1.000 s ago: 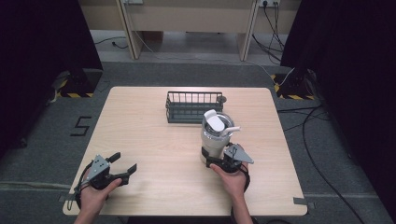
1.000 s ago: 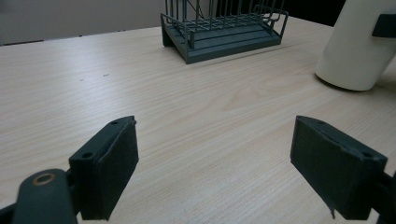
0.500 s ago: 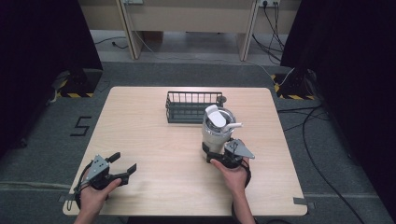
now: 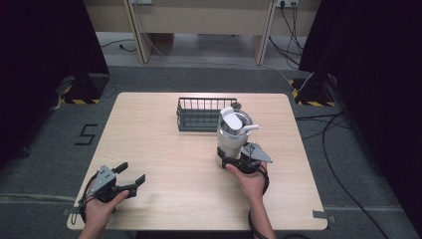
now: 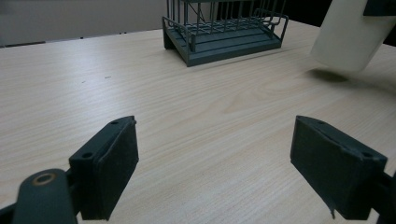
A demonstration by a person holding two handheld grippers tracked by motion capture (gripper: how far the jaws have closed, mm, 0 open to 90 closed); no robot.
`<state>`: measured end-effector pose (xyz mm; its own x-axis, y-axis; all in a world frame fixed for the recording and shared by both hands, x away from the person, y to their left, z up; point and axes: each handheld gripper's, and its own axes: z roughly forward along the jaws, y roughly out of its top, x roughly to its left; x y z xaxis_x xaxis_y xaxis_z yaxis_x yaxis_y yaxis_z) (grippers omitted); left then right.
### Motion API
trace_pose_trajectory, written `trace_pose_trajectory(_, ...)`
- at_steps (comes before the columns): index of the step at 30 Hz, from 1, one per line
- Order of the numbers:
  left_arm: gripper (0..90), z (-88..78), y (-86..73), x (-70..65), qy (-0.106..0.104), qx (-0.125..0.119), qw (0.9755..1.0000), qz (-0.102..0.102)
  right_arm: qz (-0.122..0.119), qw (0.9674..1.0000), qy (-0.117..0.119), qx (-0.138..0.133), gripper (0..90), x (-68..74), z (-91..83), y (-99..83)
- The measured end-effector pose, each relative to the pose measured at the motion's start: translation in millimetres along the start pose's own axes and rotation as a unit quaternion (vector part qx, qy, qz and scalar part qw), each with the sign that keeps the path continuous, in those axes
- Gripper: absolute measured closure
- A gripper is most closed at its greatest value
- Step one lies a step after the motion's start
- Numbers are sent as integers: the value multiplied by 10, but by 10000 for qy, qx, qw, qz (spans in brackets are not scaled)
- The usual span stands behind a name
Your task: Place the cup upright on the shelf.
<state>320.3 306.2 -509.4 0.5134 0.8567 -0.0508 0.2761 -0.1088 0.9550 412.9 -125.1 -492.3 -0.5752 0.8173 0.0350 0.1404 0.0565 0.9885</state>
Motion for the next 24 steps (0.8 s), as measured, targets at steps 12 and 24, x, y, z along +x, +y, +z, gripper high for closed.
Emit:
trace_pose_trajectory(12,146,0,1,2,-4,-4,10000,-10,18,10000,5,64,112,-52,98,111)
trace_pose_trajectory(24,146,2,1,3,-28,-16,10000,-68,18,10000,31,19,112,-77,210,278)
